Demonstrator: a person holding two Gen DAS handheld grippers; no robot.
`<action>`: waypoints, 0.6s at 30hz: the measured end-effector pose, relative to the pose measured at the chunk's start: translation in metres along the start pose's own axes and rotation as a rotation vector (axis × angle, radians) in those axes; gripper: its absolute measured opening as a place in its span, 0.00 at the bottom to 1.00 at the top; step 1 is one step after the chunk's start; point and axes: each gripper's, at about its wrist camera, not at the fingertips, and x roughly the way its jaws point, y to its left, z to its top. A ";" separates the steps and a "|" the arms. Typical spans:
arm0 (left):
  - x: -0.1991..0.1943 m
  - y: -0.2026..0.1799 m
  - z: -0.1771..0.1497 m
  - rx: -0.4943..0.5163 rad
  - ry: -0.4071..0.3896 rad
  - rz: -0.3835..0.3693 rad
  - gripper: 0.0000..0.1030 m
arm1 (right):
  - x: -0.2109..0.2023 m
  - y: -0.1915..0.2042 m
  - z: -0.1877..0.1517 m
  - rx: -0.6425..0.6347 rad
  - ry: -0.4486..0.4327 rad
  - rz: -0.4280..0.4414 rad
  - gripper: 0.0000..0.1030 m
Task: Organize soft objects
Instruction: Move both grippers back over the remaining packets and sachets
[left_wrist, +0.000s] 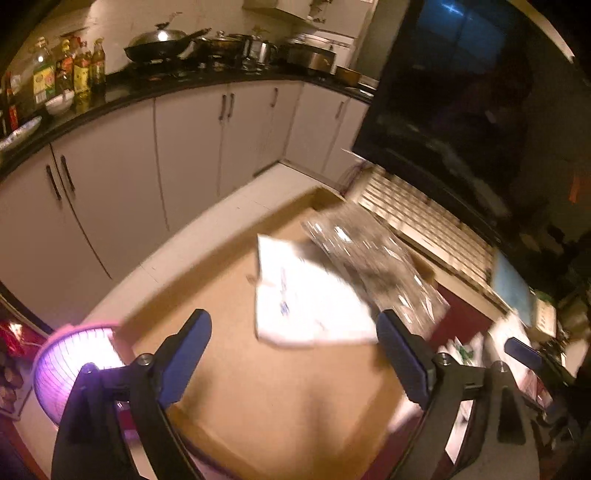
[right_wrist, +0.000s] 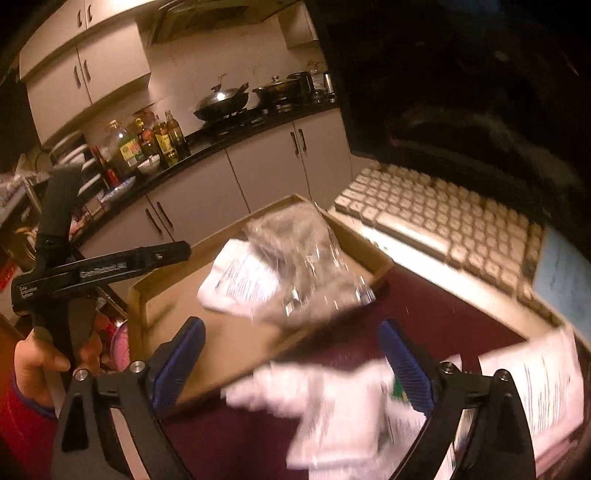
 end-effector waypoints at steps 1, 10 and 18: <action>-0.004 0.000 -0.006 0.000 0.008 -0.012 0.89 | -0.008 -0.007 -0.009 0.010 -0.004 0.002 0.99; -0.010 -0.045 -0.038 0.072 0.091 -0.099 0.89 | -0.056 -0.069 -0.050 0.181 -0.023 -0.096 0.99; 0.004 -0.116 -0.069 0.203 0.162 -0.153 0.88 | -0.068 -0.091 -0.053 0.239 0.001 -0.136 0.99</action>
